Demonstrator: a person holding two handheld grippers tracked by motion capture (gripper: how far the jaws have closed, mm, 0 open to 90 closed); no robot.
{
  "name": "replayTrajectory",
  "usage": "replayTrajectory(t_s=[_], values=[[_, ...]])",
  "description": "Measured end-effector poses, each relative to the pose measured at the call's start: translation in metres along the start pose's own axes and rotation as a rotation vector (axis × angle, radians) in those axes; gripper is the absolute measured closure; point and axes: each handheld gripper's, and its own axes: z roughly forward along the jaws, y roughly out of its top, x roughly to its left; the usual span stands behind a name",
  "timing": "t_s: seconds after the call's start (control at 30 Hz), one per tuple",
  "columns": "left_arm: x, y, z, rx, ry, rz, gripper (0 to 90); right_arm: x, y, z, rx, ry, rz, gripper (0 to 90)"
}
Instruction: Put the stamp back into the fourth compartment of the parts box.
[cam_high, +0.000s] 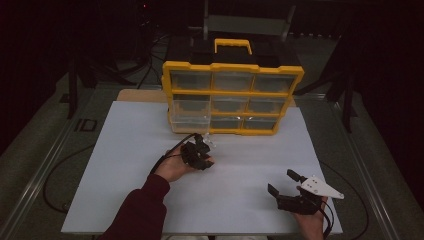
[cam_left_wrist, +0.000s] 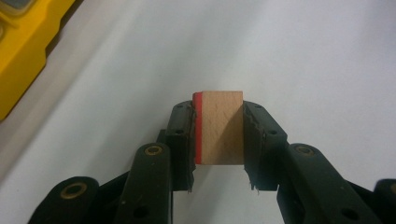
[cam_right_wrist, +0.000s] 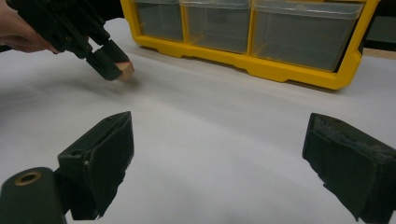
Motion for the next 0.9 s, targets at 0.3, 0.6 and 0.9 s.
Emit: replayTrajectory(t_s=[0.3,0.6,0.9], values=[[-0.002,0.005,-0.011,-0.012,0.000,0.023,66.9,0.000,0.000,0.000,0.002,0.002,0.000,9.3],[-0.004,0.012,-0.022,-0.022,-0.006,0.041,66.9,0.000,0.000,0.001,0.000,0.003,-0.001,9.3],[-0.004,0.017,-0.034,-0.035,-0.019,0.048,66.9,0.000,0.000,0.000,0.000,0.003,0.003,9.3]])
